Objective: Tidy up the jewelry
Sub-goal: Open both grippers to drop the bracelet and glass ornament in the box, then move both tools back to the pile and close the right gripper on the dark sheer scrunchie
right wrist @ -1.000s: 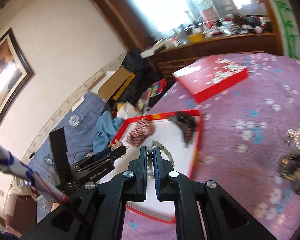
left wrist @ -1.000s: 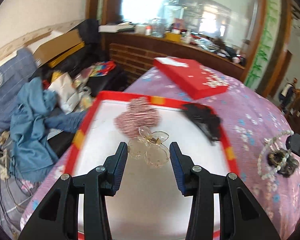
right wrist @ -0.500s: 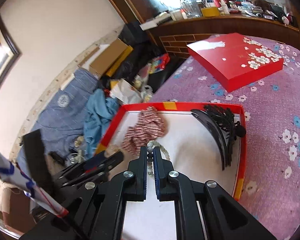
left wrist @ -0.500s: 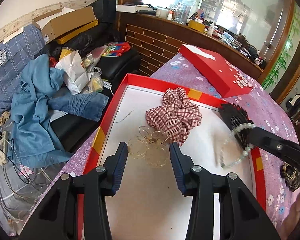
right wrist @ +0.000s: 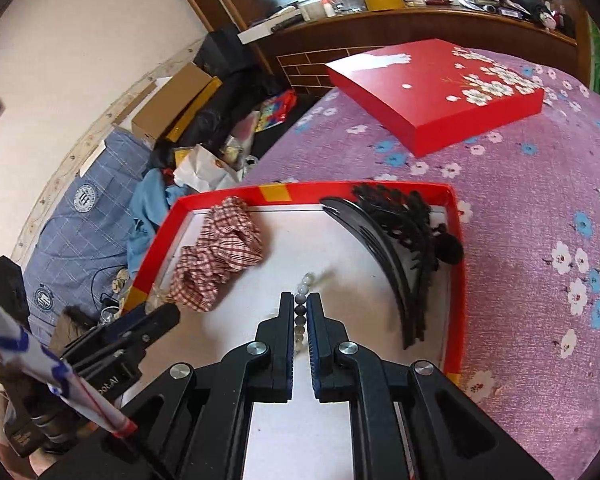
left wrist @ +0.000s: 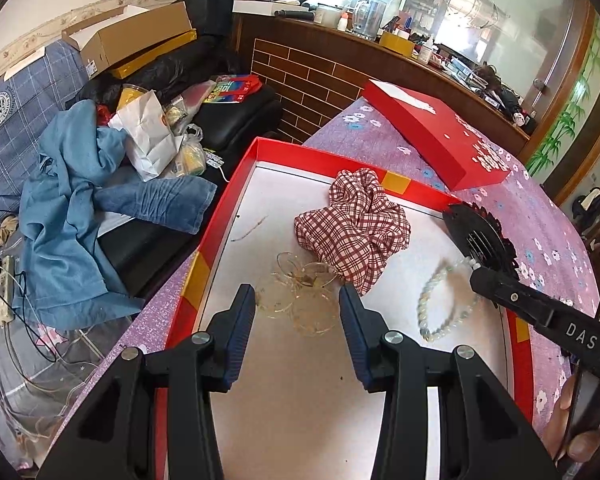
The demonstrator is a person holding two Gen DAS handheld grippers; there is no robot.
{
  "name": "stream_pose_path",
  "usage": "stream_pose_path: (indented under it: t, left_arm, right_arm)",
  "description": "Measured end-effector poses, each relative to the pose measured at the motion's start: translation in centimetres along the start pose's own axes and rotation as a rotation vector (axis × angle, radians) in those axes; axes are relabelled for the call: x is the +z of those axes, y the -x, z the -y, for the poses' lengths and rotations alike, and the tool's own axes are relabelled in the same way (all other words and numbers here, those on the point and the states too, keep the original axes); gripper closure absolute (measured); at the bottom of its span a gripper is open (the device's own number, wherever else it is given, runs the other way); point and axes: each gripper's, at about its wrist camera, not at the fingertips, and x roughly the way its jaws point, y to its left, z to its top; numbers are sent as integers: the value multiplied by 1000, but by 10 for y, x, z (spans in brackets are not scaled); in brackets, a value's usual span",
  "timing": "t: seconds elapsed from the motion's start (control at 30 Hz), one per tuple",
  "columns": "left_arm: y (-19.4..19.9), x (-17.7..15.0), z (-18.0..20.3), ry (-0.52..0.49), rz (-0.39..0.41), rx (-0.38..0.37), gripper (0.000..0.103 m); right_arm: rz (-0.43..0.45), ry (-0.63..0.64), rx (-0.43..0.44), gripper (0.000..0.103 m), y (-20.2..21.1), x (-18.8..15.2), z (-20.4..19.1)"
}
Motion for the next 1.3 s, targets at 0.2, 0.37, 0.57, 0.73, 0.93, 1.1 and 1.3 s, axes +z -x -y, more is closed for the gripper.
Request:
stream_pose_path:
  t: [0.2,0.37,0.57,0.73,0.93,1.1,1.3]
  left_arm:
    - [1,-1,2,-4,4,1,61]
    - [5,-2,3,9,3,-11,60]
    - [21,-3,9,3,33,-19,59]
    - [41,-5,24,-19,64,-41,58]
    - [60,-11,56,-73,86,-75,58]
    - [67,-24,95,-139,81,-96,58]
    - [72,-41,141,-221,73,-115,58]
  right_arm:
    - [3,-6,-8,91,5,-3,2]
    - [17,-4,-8,86,13,-5,2]
    - [43,-17,22,86,33,-13,4]
    - [58,-27,47,86,52,-27,9]
    - [84,-65,60,86,81,-45,27]
    - [124,-102,54,86,110,-59,51]
    - [170,-163,39,86,145,-76,90]
